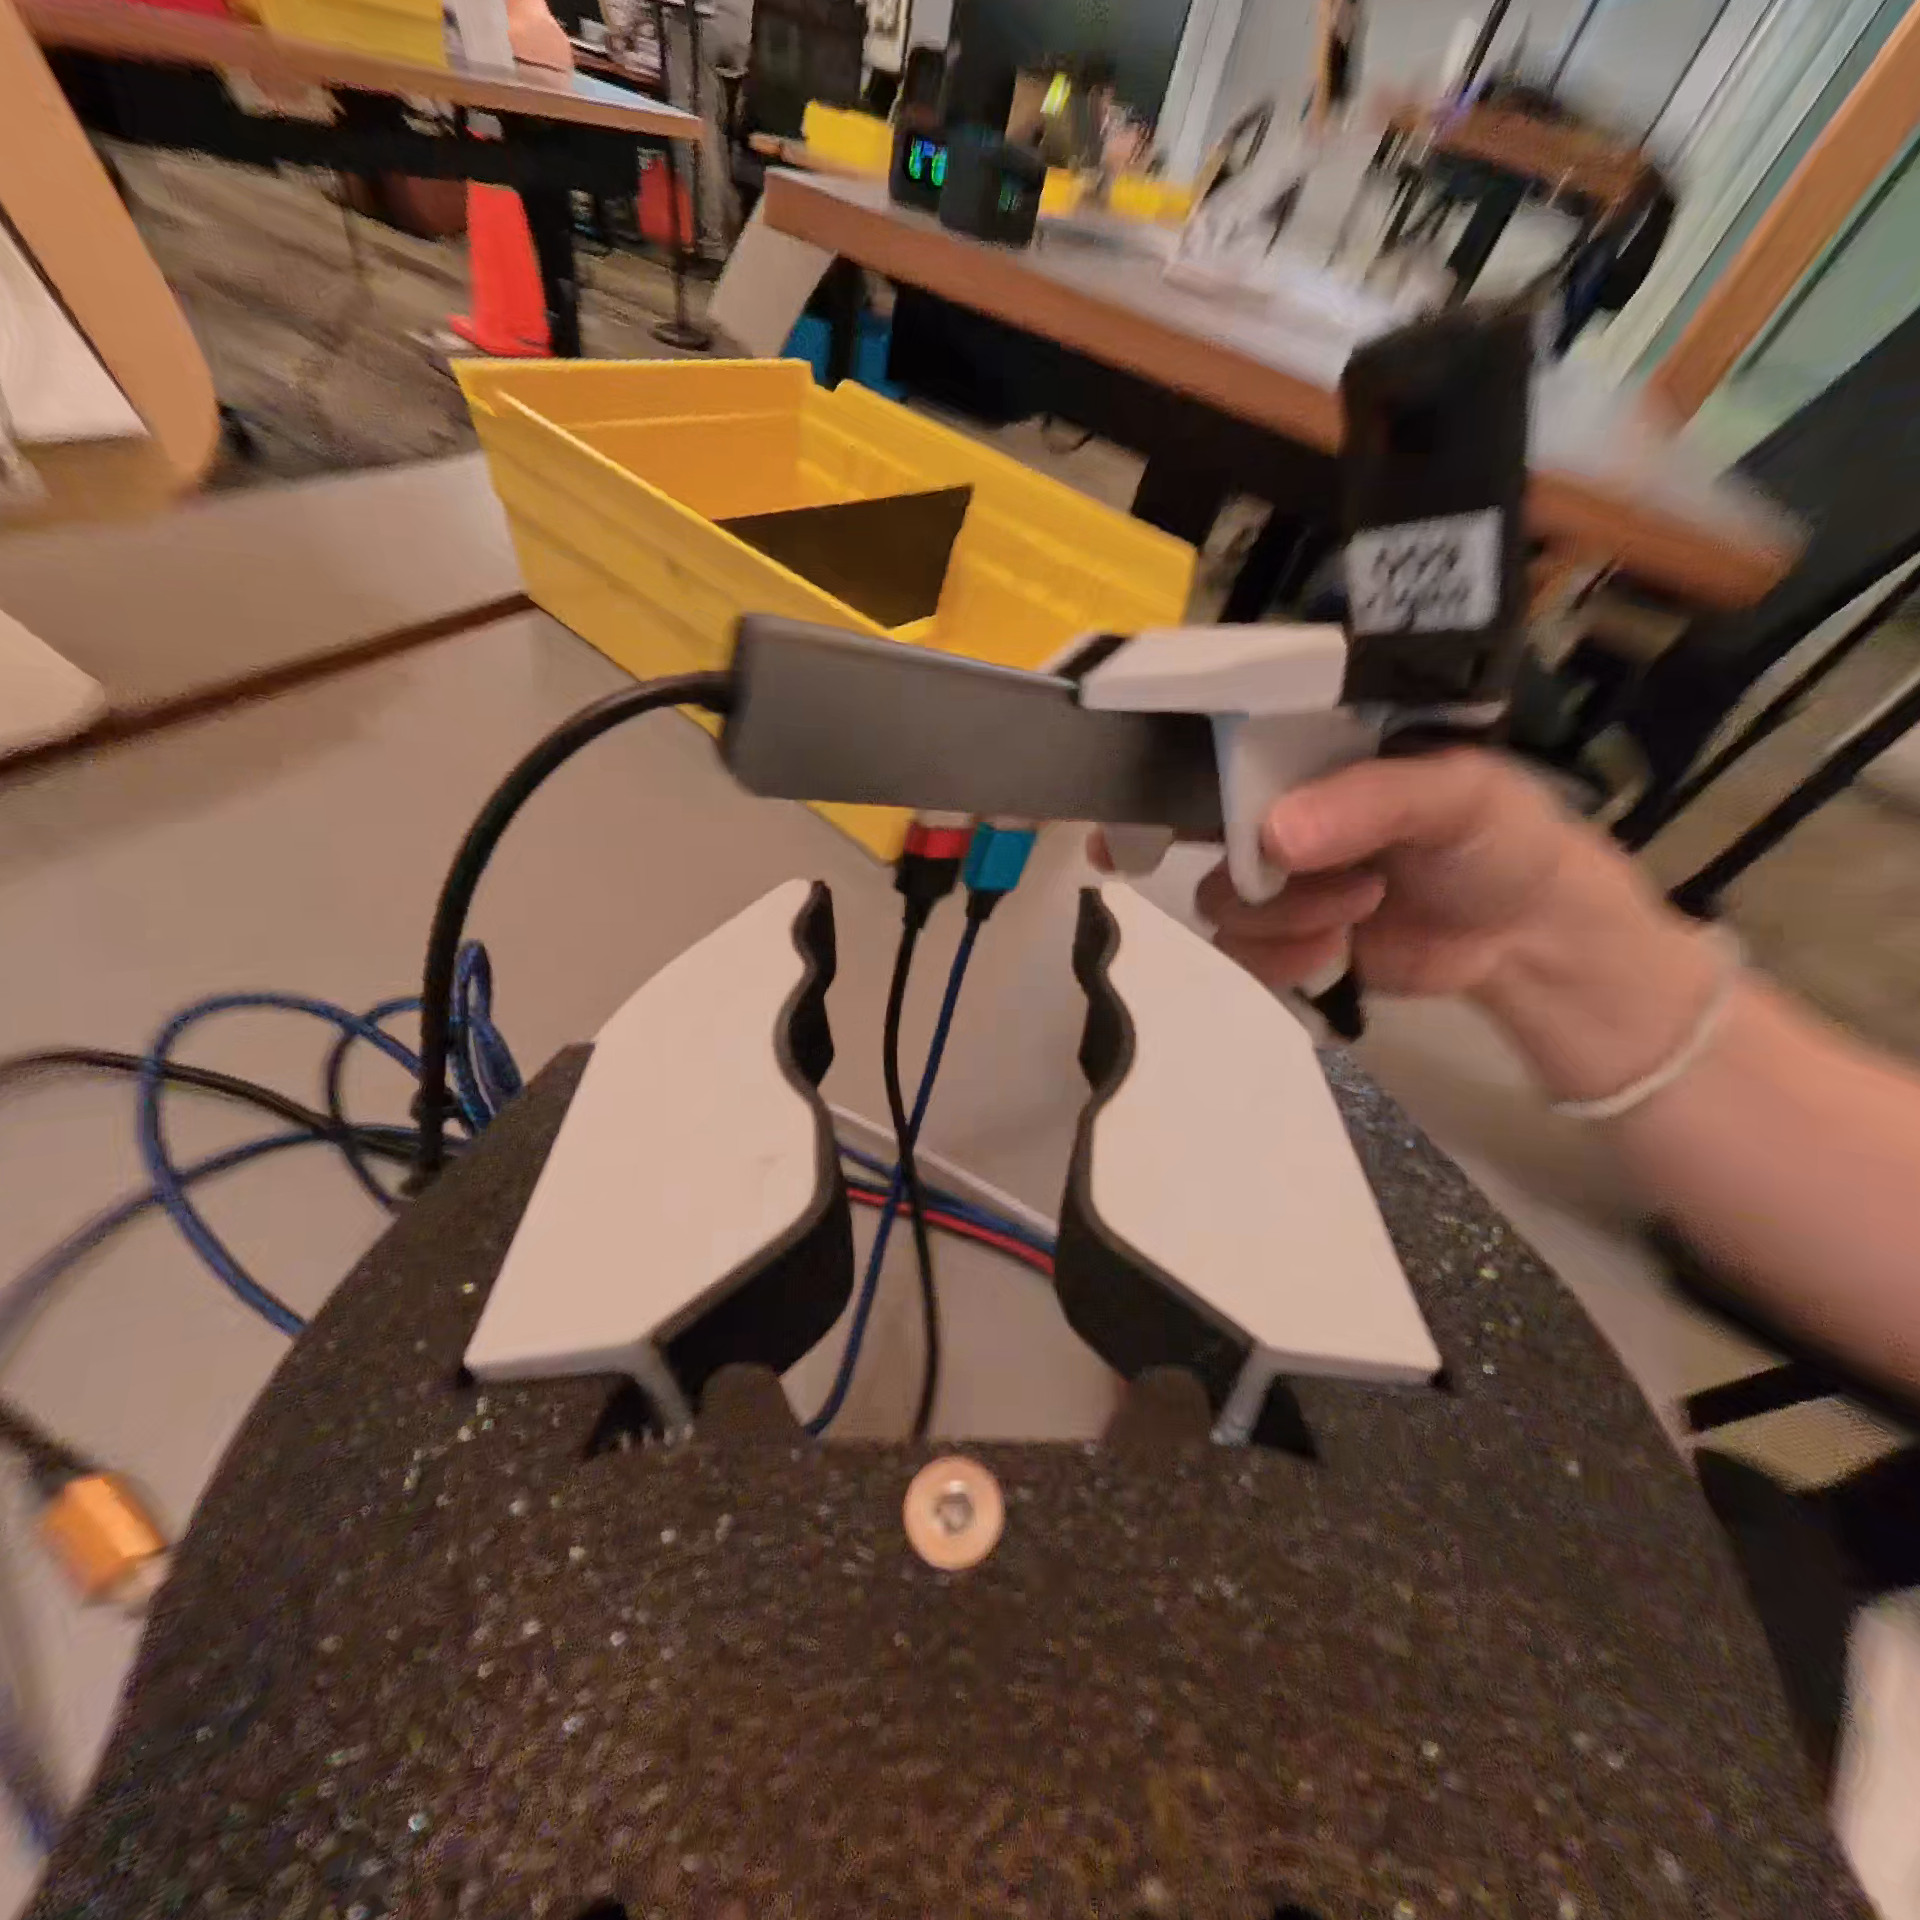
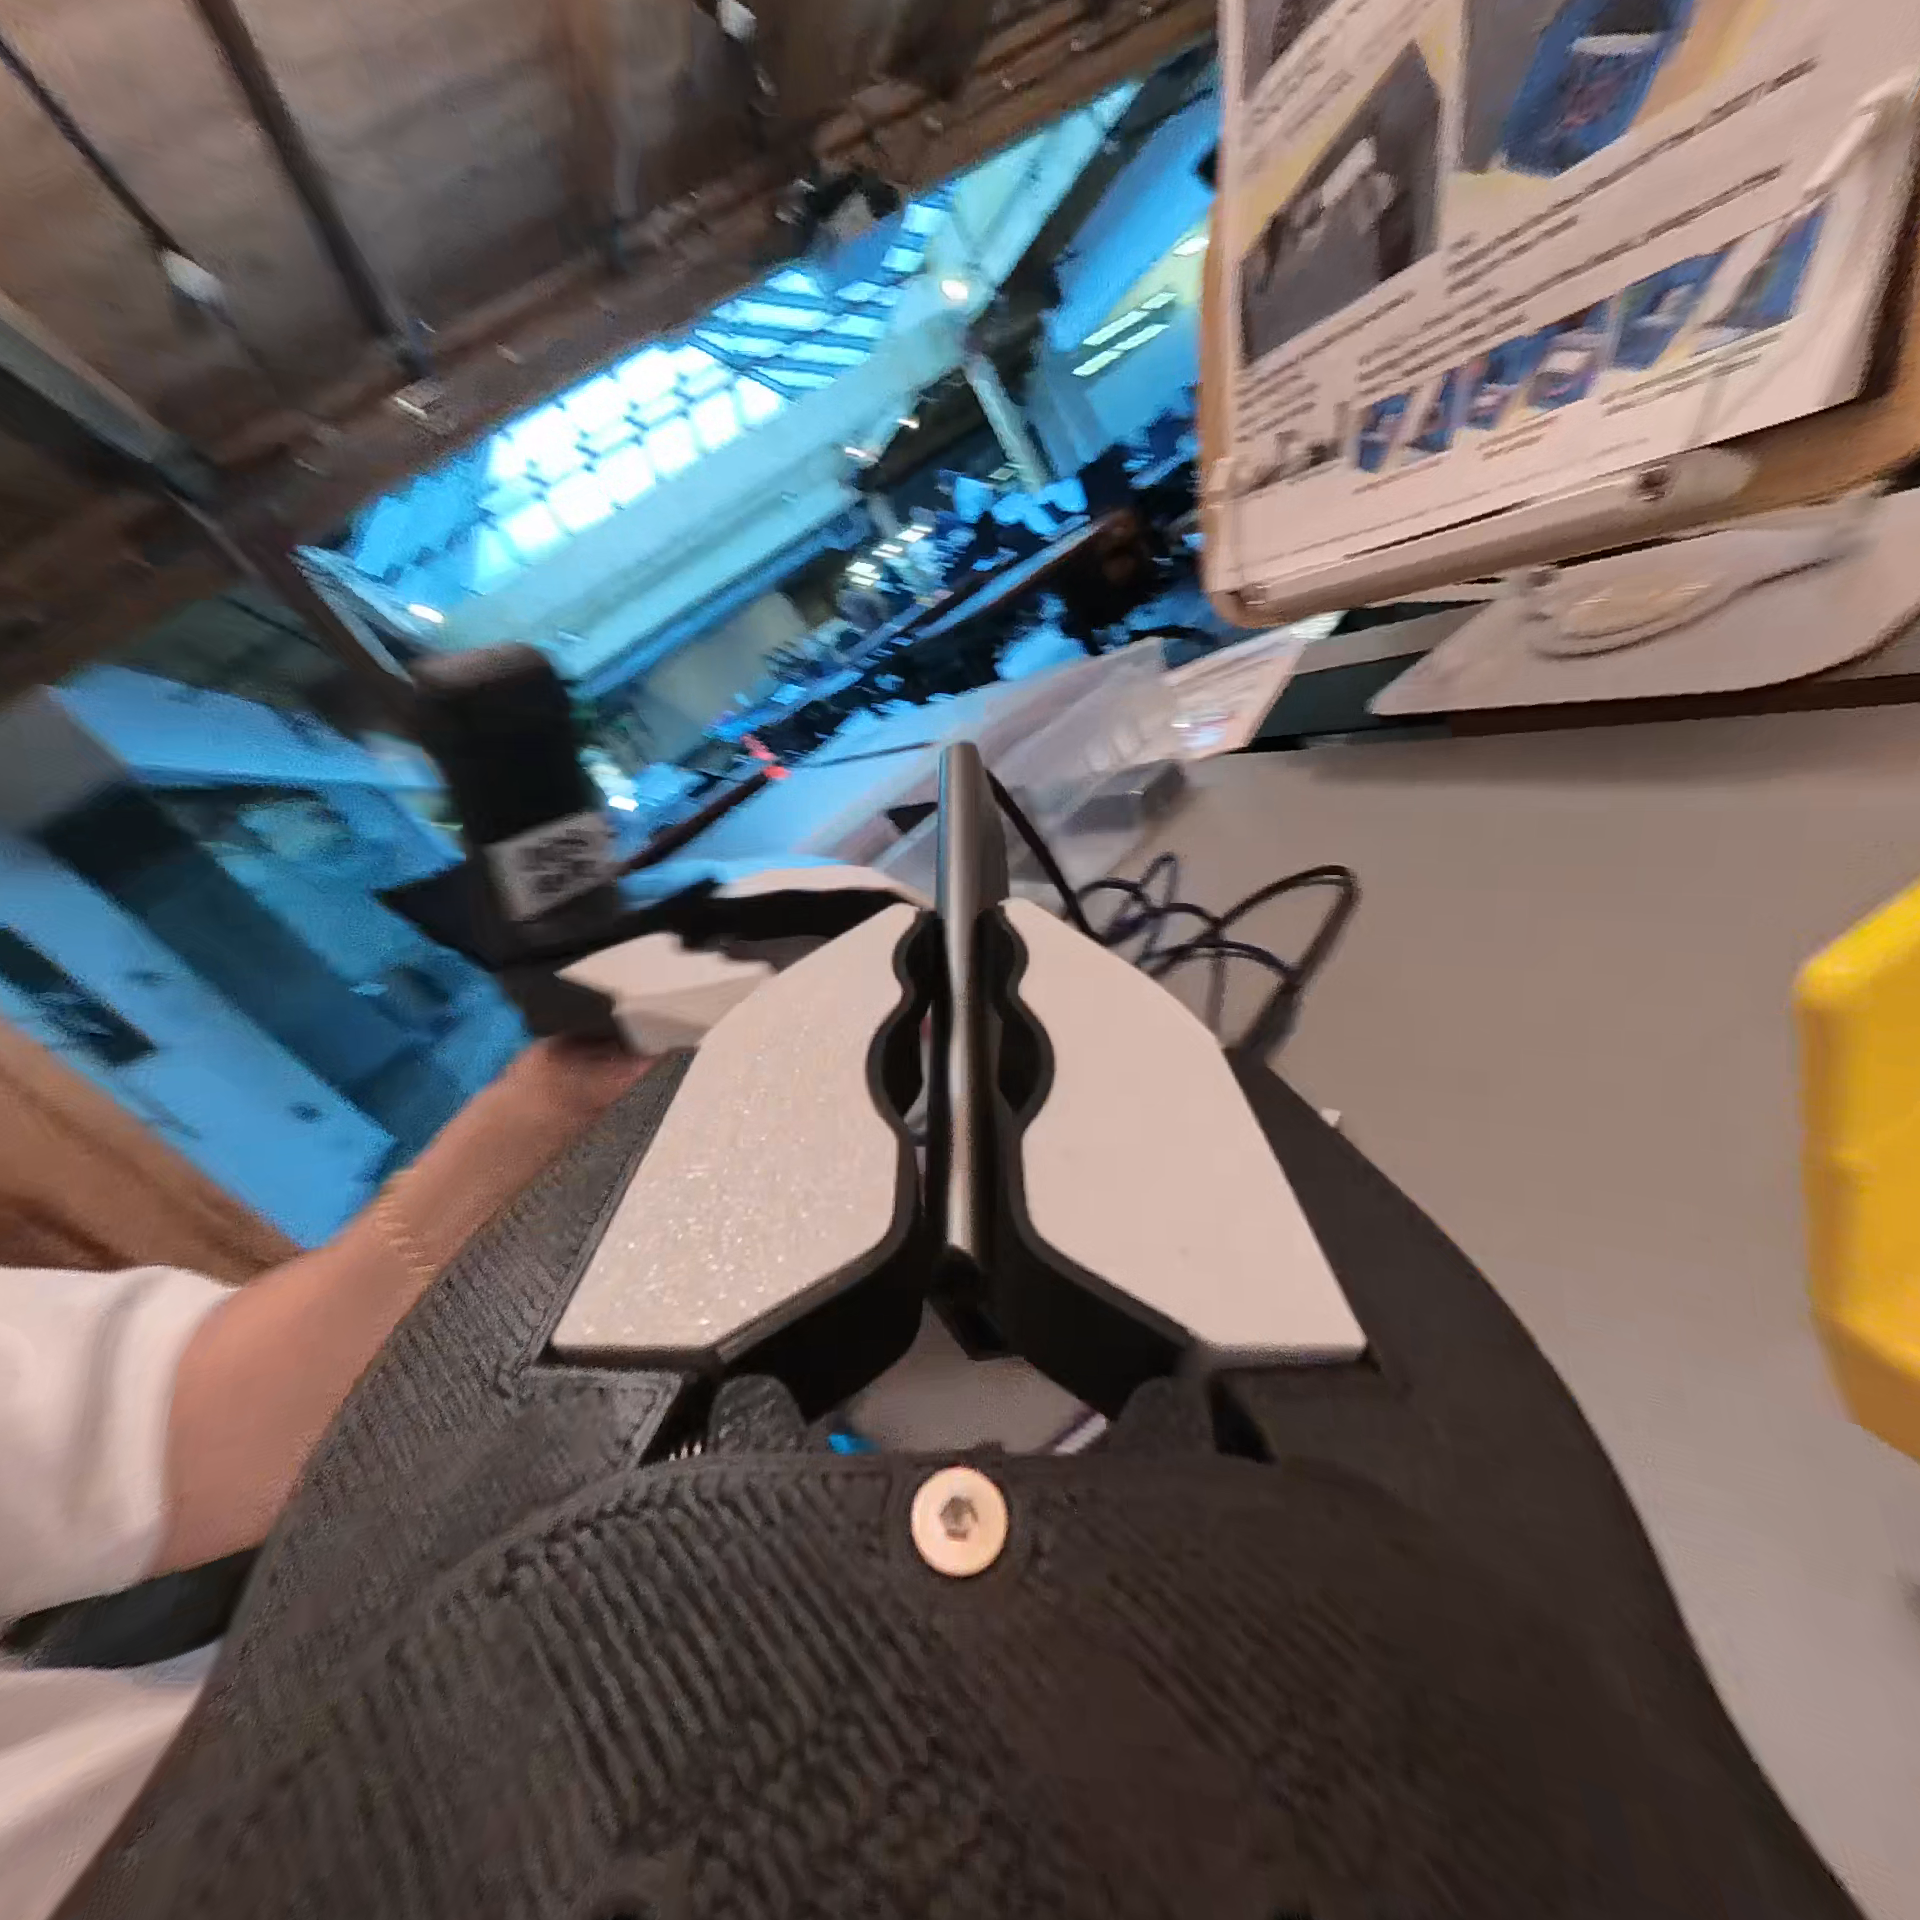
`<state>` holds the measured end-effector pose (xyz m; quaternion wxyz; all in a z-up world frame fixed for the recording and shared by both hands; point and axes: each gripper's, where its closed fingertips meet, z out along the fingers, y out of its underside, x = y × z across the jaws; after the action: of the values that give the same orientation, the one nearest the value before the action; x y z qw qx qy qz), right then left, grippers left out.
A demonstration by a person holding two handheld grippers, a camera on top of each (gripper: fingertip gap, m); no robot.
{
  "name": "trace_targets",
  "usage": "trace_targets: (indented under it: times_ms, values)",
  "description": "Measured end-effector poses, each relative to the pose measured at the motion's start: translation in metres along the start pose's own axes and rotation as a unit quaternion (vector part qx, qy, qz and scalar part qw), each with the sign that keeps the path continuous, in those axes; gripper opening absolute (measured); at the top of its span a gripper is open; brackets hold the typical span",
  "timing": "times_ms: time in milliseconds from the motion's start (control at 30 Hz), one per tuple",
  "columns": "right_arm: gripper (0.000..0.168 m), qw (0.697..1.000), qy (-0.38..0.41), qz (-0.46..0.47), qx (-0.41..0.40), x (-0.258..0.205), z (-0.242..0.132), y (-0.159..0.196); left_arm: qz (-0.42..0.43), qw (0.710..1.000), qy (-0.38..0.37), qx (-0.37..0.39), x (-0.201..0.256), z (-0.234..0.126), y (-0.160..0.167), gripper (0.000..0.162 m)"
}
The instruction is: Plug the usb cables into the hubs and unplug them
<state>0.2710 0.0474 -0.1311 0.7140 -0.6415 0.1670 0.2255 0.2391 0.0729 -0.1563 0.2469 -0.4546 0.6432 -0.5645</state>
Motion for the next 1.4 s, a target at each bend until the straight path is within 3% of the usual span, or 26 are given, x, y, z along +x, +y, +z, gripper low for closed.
trace_targets:
  times_ms: [200, 267, 333, 400, 467, 567, 633, 667, 767, 933, 1133, 1333, 1400]
  values:
    - [0.009, 0.987, -0.103, 0.119, 0.013, -0.022, 0.005, 0.001, -0.210, 0.963, 0.153, 0.068, 0.005, -0.003, -0.019, 0.042]
    - [0.008, 0.985, -0.109, 0.137, 0.007, -0.022, 0.011, 0.008, -0.258, 0.944, 0.168, 0.118, -0.001, -0.005, -0.030, 0.023]
    - [0.008, 0.988, -0.105, 0.114, 0.016, -0.023, 0.012, 0.007, -0.273, 0.934, 0.187, 0.137, -0.001, -0.007, -0.035, 0.015]
    - [0.002, 0.997, -0.072, 0.030, 0.014, -0.019, 0.012, 0.006, -0.320, 0.921, 0.177, 0.134, -0.005, -0.006, -0.033, 0.010]
    - [0.023, 0.993, -0.024, -0.119, 0.012, -0.018, 0.009, 0.002, -0.403, 0.893, 0.164, 0.119, -0.012, -0.005, -0.028, 0.009]
    - [0.053, 0.942, 0.011, -0.334, -0.025, -0.028, 0.009, 0.008, -0.477, 0.858, 0.159, 0.106, -0.017, -0.006, -0.024, 0.009]
    - [0.076, 0.917, 0.003, -0.394, -0.054, -0.036, 0.016, 0.021, -0.485, 0.857, 0.148, 0.091, -0.016, -0.005, -0.022, 0.010]
    - [0.079, 0.911, 0.005, -0.408, -0.055, -0.037, 0.020, 0.025, -0.492, 0.852, 0.153, 0.094, -0.014, -0.006, -0.025, 0.010]
    - [0.071, 0.898, 0.037, -0.438, -0.016, -0.035, 0.026, 0.021, -0.503, 0.841, 0.165, 0.110, -0.008, -0.008, -0.037, 0.009]
    - [0.058, 0.902, 0.049, -0.428, 0.042, -0.037, 0.025, 0.009, -0.513, 0.833, 0.175, 0.114, -0.004, -0.011, -0.039, 0.009]
    - [0.060, 0.907, 0.037, -0.419, 0.031, -0.028, 0.011, 0.005, -0.527, 0.819, 0.183, 0.138, -0.014, -0.022, -0.045, 0.009]
    - [0.038, 0.903, 0.017, -0.426, 0.052, -0.040, 0.016, 0.011, -0.522, 0.821, 0.193, 0.127, -0.002, -0.017, -0.047, 0.010]
    - [0.038, 0.906, 0.017, -0.421, 0.046, -0.040, 0.016, 0.012, -0.525, 0.819, 0.193, 0.128, -0.003, -0.017, -0.046, 0.009]
